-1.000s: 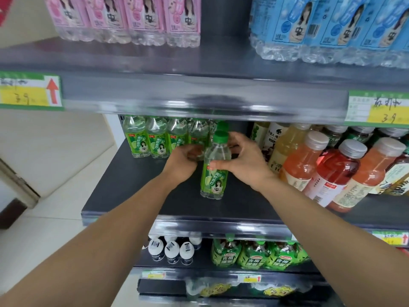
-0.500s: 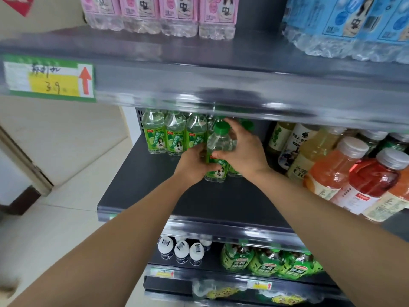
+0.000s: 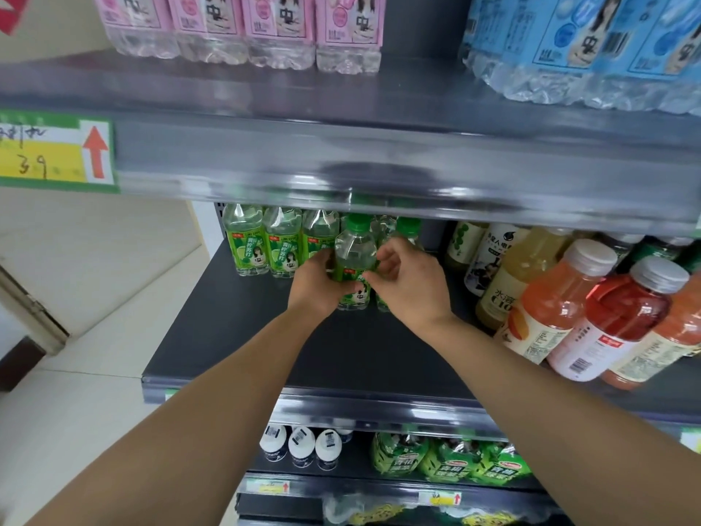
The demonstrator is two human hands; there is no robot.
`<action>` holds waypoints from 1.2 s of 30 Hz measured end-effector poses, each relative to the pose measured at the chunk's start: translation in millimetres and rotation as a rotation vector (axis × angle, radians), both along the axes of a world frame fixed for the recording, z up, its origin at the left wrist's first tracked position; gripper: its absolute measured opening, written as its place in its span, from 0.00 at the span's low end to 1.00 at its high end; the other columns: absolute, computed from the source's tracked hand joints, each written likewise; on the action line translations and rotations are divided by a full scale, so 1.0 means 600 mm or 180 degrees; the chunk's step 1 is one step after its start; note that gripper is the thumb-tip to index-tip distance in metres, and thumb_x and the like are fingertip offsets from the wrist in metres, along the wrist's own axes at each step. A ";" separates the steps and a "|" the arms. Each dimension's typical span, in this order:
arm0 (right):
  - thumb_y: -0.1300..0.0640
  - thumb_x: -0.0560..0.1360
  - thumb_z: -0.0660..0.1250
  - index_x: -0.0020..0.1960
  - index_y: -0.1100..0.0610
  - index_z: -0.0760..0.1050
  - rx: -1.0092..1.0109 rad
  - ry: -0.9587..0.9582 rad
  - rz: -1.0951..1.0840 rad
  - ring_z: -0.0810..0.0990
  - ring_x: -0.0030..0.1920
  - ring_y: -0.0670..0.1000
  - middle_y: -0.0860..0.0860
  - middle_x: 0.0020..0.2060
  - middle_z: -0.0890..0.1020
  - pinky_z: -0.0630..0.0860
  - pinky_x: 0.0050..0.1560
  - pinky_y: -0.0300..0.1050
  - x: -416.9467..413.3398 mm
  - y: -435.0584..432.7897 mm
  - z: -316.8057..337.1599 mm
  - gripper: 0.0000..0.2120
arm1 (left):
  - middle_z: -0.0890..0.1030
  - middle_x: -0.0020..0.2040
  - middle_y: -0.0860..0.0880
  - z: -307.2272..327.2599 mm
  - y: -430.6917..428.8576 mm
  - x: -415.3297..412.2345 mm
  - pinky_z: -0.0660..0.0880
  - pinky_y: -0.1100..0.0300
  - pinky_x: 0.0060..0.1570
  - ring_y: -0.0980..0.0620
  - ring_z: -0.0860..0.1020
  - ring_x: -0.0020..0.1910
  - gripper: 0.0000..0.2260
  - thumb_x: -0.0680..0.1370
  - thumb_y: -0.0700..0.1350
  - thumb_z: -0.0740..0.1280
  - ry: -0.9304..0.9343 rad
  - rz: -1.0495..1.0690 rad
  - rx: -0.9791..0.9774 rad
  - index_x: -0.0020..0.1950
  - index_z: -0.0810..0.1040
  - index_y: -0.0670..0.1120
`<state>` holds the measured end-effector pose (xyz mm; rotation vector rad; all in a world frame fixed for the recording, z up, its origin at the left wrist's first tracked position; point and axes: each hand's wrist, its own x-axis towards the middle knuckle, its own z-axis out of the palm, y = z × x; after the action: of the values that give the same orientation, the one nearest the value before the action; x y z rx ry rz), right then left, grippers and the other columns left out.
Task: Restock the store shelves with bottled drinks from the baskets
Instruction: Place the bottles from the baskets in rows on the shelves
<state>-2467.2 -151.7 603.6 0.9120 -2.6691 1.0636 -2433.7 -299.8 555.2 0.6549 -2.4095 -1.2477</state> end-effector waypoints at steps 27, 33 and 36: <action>0.45 0.74 0.69 0.67 0.52 0.71 0.2037 -0.0126 0.0181 0.74 0.62 0.56 0.53 0.61 0.76 0.74 0.58 0.49 0.128 0.224 0.062 0.25 | 0.71 0.67 0.42 0.107 0.177 0.174 0.71 0.51 0.62 0.43 0.71 0.65 0.30 0.72 0.48 0.73 -0.1461 -0.0693 -0.1217 0.72 0.68 0.45; 0.49 0.74 0.69 0.65 0.54 0.72 0.2188 -0.0152 -0.0071 0.74 0.61 0.57 0.54 0.61 0.75 0.76 0.57 0.52 0.179 0.327 0.070 0.22 | 0.67 0.71 0.44 0.116 0.273 0.201 0.69 0.48 0.65 0.43 0.66 0.70 0.32 0.74 0.48 0.71 -0.1483 -0.1320 -0.1777 0.75 0.62 0.46; 0.50 0.74 0.70 0.66 0.53 0.71 0.2234 -0.0247 -0.0338 0.72 0.63 0.57 0.53 0.62 0.74 0.76 0.57 0.51 0.199 0.378 0.069 0.22 | 0.69 0.68 0.44 0.110 0.319 0.201 0.70 0.49 0.64 0.44 0.67 0.68 0.28 0.75 0.47 0.70 -0.1382 -0.1685 -0.2032 0.73 0.65 0.45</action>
<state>-2347.5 74.8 645.2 0.8018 -3.1586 0.1129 -2313.0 -108.5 621.0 0.0911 -3.2409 -0.4176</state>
